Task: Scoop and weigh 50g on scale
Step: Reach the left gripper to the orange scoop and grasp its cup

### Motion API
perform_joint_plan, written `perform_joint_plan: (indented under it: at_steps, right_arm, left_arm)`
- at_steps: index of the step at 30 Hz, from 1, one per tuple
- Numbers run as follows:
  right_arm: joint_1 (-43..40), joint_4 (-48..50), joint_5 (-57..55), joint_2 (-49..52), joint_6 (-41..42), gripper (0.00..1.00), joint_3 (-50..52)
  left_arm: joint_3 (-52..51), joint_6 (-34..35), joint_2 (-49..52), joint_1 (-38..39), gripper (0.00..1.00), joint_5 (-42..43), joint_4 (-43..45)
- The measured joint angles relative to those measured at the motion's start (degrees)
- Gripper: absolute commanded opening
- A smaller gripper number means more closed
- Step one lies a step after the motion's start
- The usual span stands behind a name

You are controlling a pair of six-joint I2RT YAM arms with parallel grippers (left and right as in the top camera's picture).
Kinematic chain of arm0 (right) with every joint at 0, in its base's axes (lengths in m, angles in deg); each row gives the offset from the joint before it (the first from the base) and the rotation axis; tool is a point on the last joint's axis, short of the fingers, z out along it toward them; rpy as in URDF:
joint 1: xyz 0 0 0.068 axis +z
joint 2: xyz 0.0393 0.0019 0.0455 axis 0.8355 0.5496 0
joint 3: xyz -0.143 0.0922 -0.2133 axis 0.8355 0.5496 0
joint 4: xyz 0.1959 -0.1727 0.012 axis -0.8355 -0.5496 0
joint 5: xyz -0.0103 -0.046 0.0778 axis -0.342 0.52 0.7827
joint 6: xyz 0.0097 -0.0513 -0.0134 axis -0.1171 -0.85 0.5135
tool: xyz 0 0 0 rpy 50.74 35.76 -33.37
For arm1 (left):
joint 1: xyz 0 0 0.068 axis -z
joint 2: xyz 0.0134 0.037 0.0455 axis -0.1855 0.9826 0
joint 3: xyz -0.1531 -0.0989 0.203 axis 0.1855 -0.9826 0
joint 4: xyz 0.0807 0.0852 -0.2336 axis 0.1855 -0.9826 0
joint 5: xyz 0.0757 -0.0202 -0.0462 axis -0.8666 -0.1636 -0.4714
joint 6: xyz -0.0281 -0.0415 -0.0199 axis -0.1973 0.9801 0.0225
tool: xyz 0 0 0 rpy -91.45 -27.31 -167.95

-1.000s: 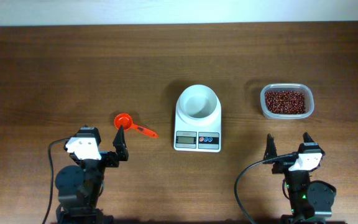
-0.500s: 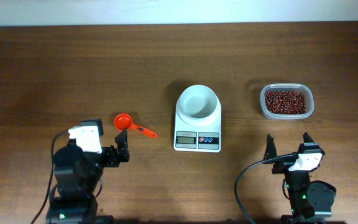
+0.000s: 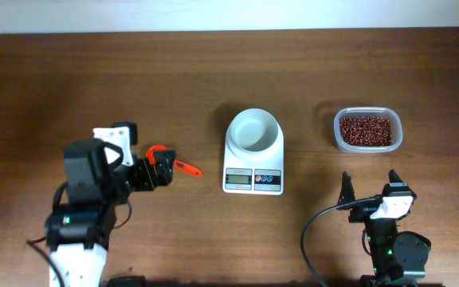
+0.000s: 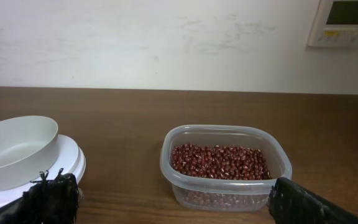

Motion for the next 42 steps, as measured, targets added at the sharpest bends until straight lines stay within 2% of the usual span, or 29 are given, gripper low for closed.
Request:
perform_joint_plan:
  at_steps: [1, 3, 7, 12, 20, 28, 30, 36, 38, 42]
  right_arm:
    - [0.0, 0.0, 0.0, 0.0, -0.02, 0.99, 0.0]
    - [0.0, 0.0, 0.0, 0.0, -0.02, 0.99, 0.0]
    - [0.0, 0.0, 0.0, 0.0, -0.04, 0.99, 0.0]
    - [0.0, 0.0, 0.0, 0.0, -0.02, 0.99, 0.0]
    - [0.0, 0.0, 0.02, 0.0, -0.04, 0.99, 0.0]
    - [0.0, 0.0, 0.02, 0.0, -0.02, 0.99, 0.0]
    - [0.0, 0.0, 0.02, 0.0, -0.02, 0.99, 0.0]
    - [0.0, 0.0, 0.0, 0.0, -0.02, 0.99, 0.0]
    - [0.0, 0.0, 0.02, 0.0, -0.04, 0.99, 0.0]
    - [0.0, 0.0, 0.02, 0.0, -0.02, 0.99, 0.0]
  left_arm:
    - [0.0, 3.17, 2.03, -0.02, 0.9, -2.64, -0.61]
    - [0.0, 10.54, 7.74, -0.07, 0.83, -7.87, 0.02]
    - [0.0, 17.2, 17.88, -0.09, 0.69, -11.1, 4.31]
    - [0.0, 24.96, 28.33, -0.09, 0.61, -12.11, 9.22]
    - [0.0, 37.0, 37.07, -0.09, 0.46, -13.09, 12.55]
    - [0.0, 39.21, 38.1, -0.07, 0.43, -13.2, 15.13]
    - [0.0, 39.41, 39.08, 0.26, 0.31, -13.22, 16.44]
    - [0.0, 39.74, 41.29, 0.96, 0.1, -13.4, 16.74]
    - [0.0, 39.76, 41.29, 0.98, 0.0, -13.97, 16.74]
    - [0.0, 40.04, 41.31, 0.98, 0.0, -15.98, 16.74]
